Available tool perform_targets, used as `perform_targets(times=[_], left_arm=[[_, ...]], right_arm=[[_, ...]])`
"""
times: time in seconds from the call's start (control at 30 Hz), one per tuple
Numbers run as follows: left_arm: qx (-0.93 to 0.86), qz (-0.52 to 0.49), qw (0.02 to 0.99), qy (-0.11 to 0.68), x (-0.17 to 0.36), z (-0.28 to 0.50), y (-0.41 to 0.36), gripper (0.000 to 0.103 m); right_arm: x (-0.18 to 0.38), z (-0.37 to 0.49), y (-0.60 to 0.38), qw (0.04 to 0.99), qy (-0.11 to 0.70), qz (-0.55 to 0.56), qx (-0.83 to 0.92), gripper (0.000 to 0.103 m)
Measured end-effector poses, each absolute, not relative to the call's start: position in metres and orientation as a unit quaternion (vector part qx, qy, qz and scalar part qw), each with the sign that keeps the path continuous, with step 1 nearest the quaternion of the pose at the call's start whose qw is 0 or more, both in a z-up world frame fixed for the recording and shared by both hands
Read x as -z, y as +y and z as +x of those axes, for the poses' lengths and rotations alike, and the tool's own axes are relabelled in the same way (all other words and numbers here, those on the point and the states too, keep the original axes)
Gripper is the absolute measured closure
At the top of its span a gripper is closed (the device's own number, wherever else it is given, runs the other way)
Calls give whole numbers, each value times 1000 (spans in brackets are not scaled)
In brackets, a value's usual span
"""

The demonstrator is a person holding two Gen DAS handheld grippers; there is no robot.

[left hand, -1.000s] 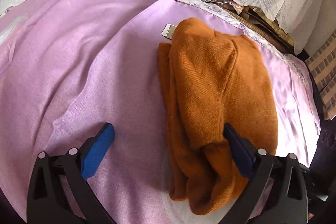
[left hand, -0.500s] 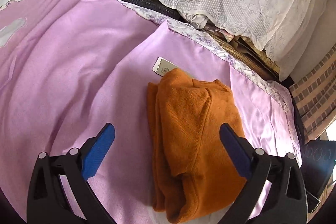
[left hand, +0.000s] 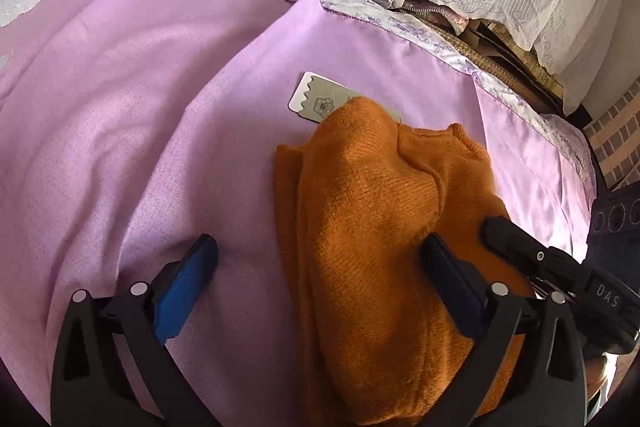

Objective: Fold small clothes
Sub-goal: 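Pat the folded orange bundle square with both open grippers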

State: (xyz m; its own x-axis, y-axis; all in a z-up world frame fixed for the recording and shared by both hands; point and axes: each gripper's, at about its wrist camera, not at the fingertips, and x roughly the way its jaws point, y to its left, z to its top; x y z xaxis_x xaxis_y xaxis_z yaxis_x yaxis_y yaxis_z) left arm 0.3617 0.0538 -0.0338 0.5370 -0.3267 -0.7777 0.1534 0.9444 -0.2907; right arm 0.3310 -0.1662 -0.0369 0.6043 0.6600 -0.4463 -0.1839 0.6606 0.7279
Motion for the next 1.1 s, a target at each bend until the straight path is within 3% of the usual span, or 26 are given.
perform_targets(times=[0.13, 0.2, 0.33, 0.4, 0.53, 0.7, 1.1], left_arm=[[121, -98, 885, 438, 24, 346, 59, 4], [104, -74, 900, 416, 17, 331, 56, 5], [67, -27, 924, 374, 6, 303, 46, 5], [51, -16, 933, 356, 1, 292, 46, 5], [46, -24, 935, 350, 0, 276, 50, 5], [35, -19, 937, 348, 1, 259, 53, 5], [27, 11, 944, 328, -4, 216, 46, 5]], right_arm=[[23, 309, -164, 858, 339, 302, -241, 95], [16, 295, -163, 872, 322, 289, -230, 82], [7, 268, -156, 906, 300, 234, -185, 80], [6, 254, -156, 918, 294, 210, -160, 69], [11, 236, -163, 920, 302, 211, -137, 66], [21, 222, -168, 913, 321, 218, -128, 56], [18, 179, -160, 919, 326, 191, -112, 47]])
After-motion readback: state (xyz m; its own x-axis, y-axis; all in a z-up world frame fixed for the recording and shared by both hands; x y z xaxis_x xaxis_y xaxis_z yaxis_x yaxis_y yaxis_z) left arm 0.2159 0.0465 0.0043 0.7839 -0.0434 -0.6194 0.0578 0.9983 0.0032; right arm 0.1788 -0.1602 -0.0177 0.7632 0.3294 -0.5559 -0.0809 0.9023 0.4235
